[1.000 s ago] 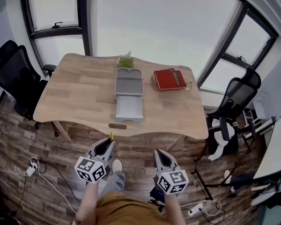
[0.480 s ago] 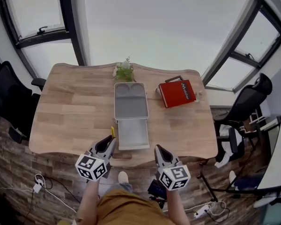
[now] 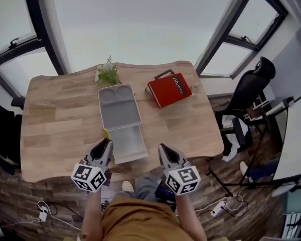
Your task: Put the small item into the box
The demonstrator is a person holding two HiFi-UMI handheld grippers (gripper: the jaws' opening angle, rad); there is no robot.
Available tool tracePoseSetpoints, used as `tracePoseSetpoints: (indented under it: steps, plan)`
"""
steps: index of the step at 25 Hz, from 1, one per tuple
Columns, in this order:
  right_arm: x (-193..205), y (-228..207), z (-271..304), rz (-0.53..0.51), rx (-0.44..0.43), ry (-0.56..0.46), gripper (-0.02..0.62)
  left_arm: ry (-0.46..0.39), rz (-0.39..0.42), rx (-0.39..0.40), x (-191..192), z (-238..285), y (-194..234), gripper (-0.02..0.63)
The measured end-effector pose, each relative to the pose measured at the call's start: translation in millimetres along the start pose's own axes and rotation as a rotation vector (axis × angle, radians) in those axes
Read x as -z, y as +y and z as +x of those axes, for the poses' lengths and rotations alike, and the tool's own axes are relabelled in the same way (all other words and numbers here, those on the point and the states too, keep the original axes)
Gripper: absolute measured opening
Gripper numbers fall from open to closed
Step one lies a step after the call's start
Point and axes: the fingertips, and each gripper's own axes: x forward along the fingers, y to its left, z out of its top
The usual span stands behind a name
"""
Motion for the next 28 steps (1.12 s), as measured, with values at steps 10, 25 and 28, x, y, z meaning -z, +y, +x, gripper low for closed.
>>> tracePoseSetpoints:
  steps: [10,25,28]
  plan:
    - [-5,-15,29,0.009,-0.004,-0.011,0.005,0.006,0.023,-0.027,-9,20,23,0.063]
    - [5,-22,43,0.026,-0.021,0.023,0.005,0.022,0.008,-0.02,-7,40,29,0.063]
    - [9,-22,44,0.033,-0.025,0.032,0.005,0.042,0.003,-0.027,2,41,31,0.063]
